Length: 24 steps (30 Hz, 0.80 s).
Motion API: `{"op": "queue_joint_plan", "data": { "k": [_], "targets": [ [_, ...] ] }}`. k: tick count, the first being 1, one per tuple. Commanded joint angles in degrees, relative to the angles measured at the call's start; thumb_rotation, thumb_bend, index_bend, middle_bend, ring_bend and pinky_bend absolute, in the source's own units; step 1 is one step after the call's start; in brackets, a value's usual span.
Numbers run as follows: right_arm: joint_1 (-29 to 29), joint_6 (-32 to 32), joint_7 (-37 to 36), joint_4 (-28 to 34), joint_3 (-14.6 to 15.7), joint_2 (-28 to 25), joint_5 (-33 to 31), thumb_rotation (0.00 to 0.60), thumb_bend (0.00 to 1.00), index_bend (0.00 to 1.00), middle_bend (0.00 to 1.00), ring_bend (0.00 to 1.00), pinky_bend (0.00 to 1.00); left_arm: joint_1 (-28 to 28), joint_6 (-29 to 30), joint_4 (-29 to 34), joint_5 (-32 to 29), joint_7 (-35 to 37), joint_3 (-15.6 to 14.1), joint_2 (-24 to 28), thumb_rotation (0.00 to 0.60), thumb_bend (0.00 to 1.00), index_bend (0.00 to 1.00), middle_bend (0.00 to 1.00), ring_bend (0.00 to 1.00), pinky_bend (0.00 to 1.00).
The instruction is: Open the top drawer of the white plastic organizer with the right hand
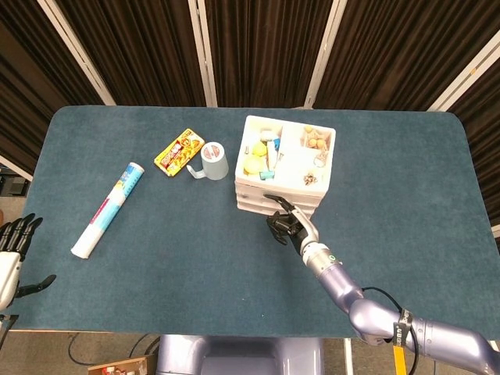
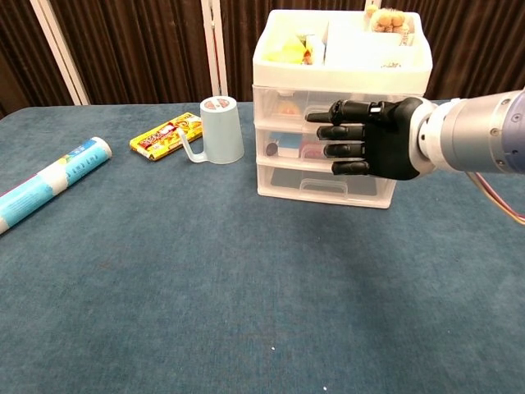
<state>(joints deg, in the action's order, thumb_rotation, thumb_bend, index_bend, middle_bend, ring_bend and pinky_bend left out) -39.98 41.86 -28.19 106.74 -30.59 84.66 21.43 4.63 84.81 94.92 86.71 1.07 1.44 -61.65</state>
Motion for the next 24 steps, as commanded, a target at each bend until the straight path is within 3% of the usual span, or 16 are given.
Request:
{"op": "queue_joint_plan", "data": {
  "k": [1, 15, 20, 24],
  "targets": [
    [0.21, -0.44, -0.25, 0.35, 0.28, -0.33, -0.1, 0.6, 0.85, 0.2, 0.87, 0.82, 0.94, 0.0, -0.02, 0.0, -0.03, 0.03, 0.0, 0.01, 0.6, 0.0, 0.0, 0.0, 0.0, 0.05],
    [3.3, -3.0, -2.31, 4.0, 1.99, -2.58, 3.2, 0.6, 0.85, 0.21, 0.87, 0.82, 0.93, -0.03, 0.25, 0.06, 0.33, -0.49, -0.1, -0.19, 0.6, 0.0, 0.0, 0.0, 0.0, 0.05],
    [3.7, -2.11, -1.16, 5.41, 3.67, -3.09, 4.72, 0.6, 0.83, 0.02, 0.85, 0.8, 0.92, -0.02, 0.22, -0.01, 0.22, -0.49, -0.06, -0.24, 0.6, 0.0, 0.0, 0.0, 0.0, 0.05],
    [4.05, 0.19, 1.41, 7.26, 5.85, -3.35, 7.69, 0.6, 0.78, 0.0, 0.83, 0.79, 0.9, -0.02, 0.13, -0.1, -0.13, -0.29, 0.06, -0.19, 0.6, 0.0, 0.0, 0.0, 0.0, 0.05]
  ]
}}
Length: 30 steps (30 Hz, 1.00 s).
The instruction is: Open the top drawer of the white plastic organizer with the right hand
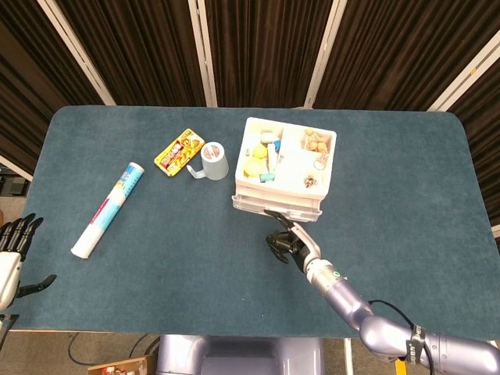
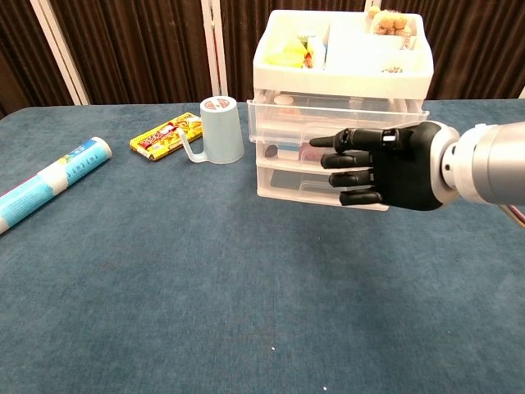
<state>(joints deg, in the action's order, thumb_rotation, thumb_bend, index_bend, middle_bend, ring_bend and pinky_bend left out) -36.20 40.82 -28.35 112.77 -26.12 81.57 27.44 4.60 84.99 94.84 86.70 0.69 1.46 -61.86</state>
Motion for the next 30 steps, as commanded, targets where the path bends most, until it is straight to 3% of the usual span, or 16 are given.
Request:
{"op": "queue_joint_plan", "data": {
  "k": [1, 9, 18, 25, 30],
  "targets": [
    [0.38, 1.7, 2.01, 1.7, 1.8, -0.3, 2.24, 0.6, 0.76, 0.0, 0.82, 0.78, 0.9, 0.01, -0.09, -0.01, -0.17, 0.14, 0.06, 0.03, 0.6, 0.0, 0.0, 0.0, 0.0, 0.05],
    [1.66, 5.73, 4.49, 3.88, 4.77, -0.27, 5.59, 0.6, 0.75, 0.0, 0.82, 0.78, 0.89, -0.09, 0.22, 0.02, 0.2, 0.01, -0.07, -0.01, 0.6, 0.0, 0.0, 0.0, 0.0, 0.05],
    [6.99, 15.14, 8.99, 12.26, 9.97, -1.14, 16.94, 0.6, 0.74, 0.0, 0.81, 0.78, 0.89, -0.12, 0.28, 0.1, 0.34, -0.15, -0.13, -0.05, 0.6, 0.0, 0.0, 0.0, 0.0, 0.05],
    [9.52, 22.26, 15.53, 16.3, 12.69, -1.89, 26.28, 0.6, 0.74, 0.03, 0.82, 0.78, 0.89, -0.2, 0.55, 0.1, 0.38, -0.42, -0.08, -0.27, 0.6, 0.0, 0.0, 0.0, 0.0, 0.05],
    [8.27, 25.84, 25.21, 15.28, 13.2, -3.06, 27.11, 0.6, 0.73, 0.02, 0.82, 0.78, 0.89, -0.34, 1.15, -0.08, 0.64, -0.42, 0.04, -0.42, 0.6, 0.0, 0.0, 0.0, 0.0, 0.05]
  ]
}}
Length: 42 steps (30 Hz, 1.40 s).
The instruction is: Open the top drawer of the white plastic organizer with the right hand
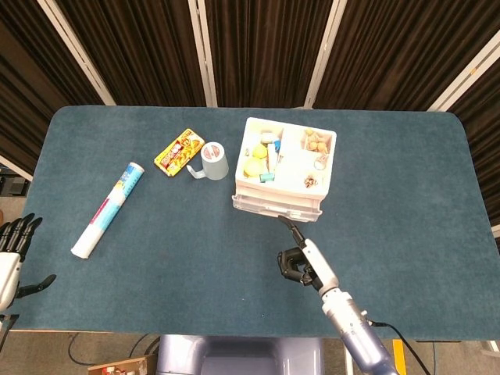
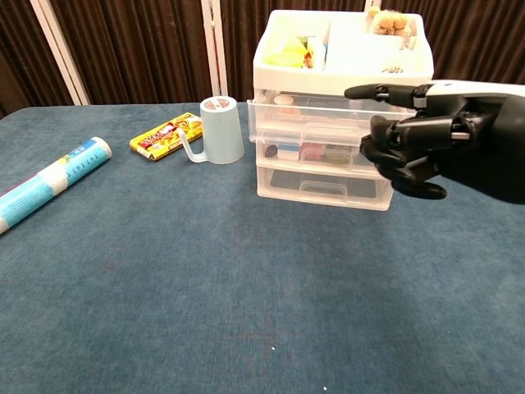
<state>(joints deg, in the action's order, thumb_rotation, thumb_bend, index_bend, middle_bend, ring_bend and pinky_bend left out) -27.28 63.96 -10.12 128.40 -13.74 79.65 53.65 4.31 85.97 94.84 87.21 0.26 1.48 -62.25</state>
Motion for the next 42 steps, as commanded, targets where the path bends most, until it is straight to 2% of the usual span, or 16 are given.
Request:
{"op": "queue_joint_plan", "data": {
  "k": [1, 7, 11, 16, 22, 28, 33, 42],
  "targets": [
    [-1.1, 3.15, 9.07, -0.61, 0.83, -1.48, 0.56, 0.6, 0.73, 0.02, 0.82, 0.78, 0.89, -0.07, 0.26, -0.13, 0.21, -0.02, 0.02, -0.05, 0.6, 0.0, 0.0, 0.0, 0.0, 0.05],
    [-4.91, 6.78, 23.5, -2.0, 0.05, -2.67, -5.57, 0.6, 0.73, 0.02, 0.82, 0.78, 0.89, -0.1, 0.63, -0.41, 0.53, -0.24, 0.07, -0.22, 0.6, 0.0, 0.0, 0.0, 0.0, 0.05],
    [-7.25, 8.46, 29.34, -2.96, -1.03, -2.57, -10.66, 0.6, 0.73, 0.03, 0.81, 0.78, 0.89, -0.13, 1.57, -1.07, 1.18, -0.34, 0.36, -0.58, 0.6, 0.0, 0.0, 0.0, 0.0, 0.05],
    [-9.12, 10.54, 34.6, -4.51, -0.94, -1.38, -13.95, 0.6, 0.73, 0.03, 0.81, 0.78, 0.89, -0.21, 3.15, -2.51, 2.26, -0.72, 0.74, -1.41, 0.6, 0.0, 0.0, 0.0, 0.0, 0.05],
    [-10.69, 10.44, 36.99, -4.96, -1.37, -0.9, -17.96, 0.6, 0.73, 0.05, 0.81, 0.78, 0.89, -0.21, 3.14, -2.89, 2.24, -0.43, 0.72, -1.65, 0.6, 0.0, 0.0, 0.0, 0.0, 0.05],
    [-11.97, 10.99, 38.28, -5.8, -2.1, 0.03, -20.0, 0.6, 0.73, 0.13, 0.81, 0.78, 0.89, -0.2, 2.75, -2.61, 2.06, -0.09, 0.56, -1.45, 0.6, 0.0, 0.0, 0.0, 0.0, 0.05],
    [-13.1, 11.3, 38.77, -6.43, -3.19, 0.92, -21.81, 0.6, 0.73, 0.25, 0.82, 0.78, 0.89, -0.2, 2.58, -2.45, 1.96, 0.06, 0.5, -1.35, 0.6, 0.0, 0.0, 0.0, 0.0, 0.05],
    [-14.12, 11.85, 38.49, -7.23, -4.31, 2.19, -22.98, 0.6, 0.73, 0.34, 0.82, 0.78, 0.89, -0.13, 2.12, -2.22, 1.55, 0.22, 0.49, -1.23, 0.6, 0.0, 0.0, 0.0, 0.0, 0.05]
  ]
}}
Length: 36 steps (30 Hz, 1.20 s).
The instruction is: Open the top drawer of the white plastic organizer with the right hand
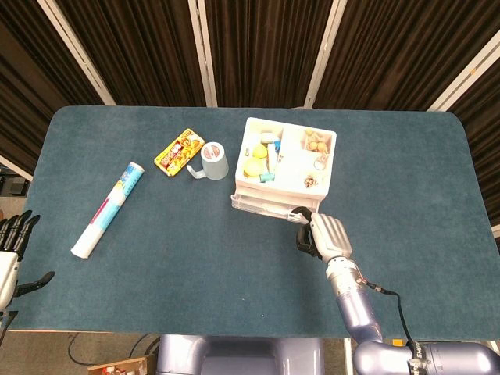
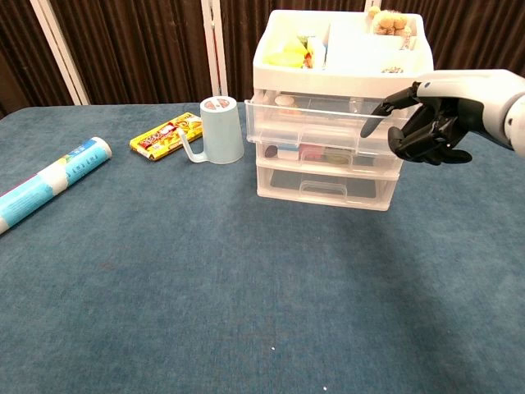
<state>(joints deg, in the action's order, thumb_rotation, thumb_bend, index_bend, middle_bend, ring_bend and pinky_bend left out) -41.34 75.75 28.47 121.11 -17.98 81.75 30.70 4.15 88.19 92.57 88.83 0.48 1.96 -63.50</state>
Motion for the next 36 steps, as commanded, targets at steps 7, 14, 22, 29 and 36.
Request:
{"op": "queue_joint_plan", "data": {
  "k": [7, 14, 22, 29, 36],
  "targets": [
    [0.16, 0.64, -0.72, 1.29, 0.01, -0.16, 0.78, 0.6, 0.73, 0.38, 0.82, 0.79, 0.89, 0.1, -0.43, 0.23, -0.33, 0.08, 0.0, 0.14, 0.6, 0.0, 0.0, 0.0, 0.0, 0.05],
    [1.57, 0.18, -2.2, 1.82, 1.56, -1.24, 1.21, 0.6, 0.73, 0.38, 0.82, 0.79, 0.89, 0.12, -0.57, 0.41, -0.37, 0.03, -0.05, 0.21, 0.6, 0.0, 0.0, 0.0, 0.0, 0.05],
    [3.59, -0.7, -4.74, 2.67, 3.93, -1.75, 3.64, 0.6, 0.73, 0.38, 0.82, 0.79, 0.89, 0.17, -0.78, 0.61, -0.42, -0.39, -0.14, 0.17, 0.6, 0.0, 0.0, 0.0, 0.0, 0.05],
    [4.99, -0.63, -6.28, 4.09, 4.99, -2.53, 6.09, 0.6, 0.73, 0.38, 0.82, 0.79, 0.89, 0.16, -0.82, 0.7, -0.44, -0.48, -0.19, 0.17, 0.6, 0.0, 0.0, 0.0, 0.0, 0.05],
    [5.76, -0.18, -6.83, 5.31, 5.6, -2.6, 8.12, 0.6, 0.73, 0.38, 0.82, 0.79, 0.89, 0.18, -0.93, 0.81, -0.6, -0.31, -0.13, 0.27, 0.6, 0.0, 0.0, 0.0, 0.0, 0.05]
  ]
}}
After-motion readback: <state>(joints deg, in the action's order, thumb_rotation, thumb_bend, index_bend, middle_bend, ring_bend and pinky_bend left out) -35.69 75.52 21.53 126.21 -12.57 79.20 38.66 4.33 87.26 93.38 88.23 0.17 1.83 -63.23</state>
